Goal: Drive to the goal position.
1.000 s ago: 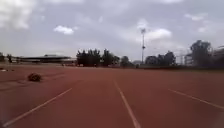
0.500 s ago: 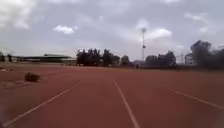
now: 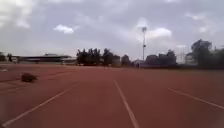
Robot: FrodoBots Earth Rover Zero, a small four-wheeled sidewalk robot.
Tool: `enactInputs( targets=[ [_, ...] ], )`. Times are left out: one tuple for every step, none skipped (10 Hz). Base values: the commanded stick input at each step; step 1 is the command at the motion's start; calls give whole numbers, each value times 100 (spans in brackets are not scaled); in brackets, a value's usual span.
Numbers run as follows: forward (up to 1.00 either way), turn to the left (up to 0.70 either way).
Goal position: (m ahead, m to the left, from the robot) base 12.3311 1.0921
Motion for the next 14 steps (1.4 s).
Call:
enactInputs(
  targets=[
    [45,0],
    [45,0],
    [45,0],
    [45,0],
    [45,0],
    [45,0],
    [45,0],
    [45,0],
    [45,0],
    [45,0],
    [45,0],
    [45,0],
    [45,0],
    [45,0]
  ],
)
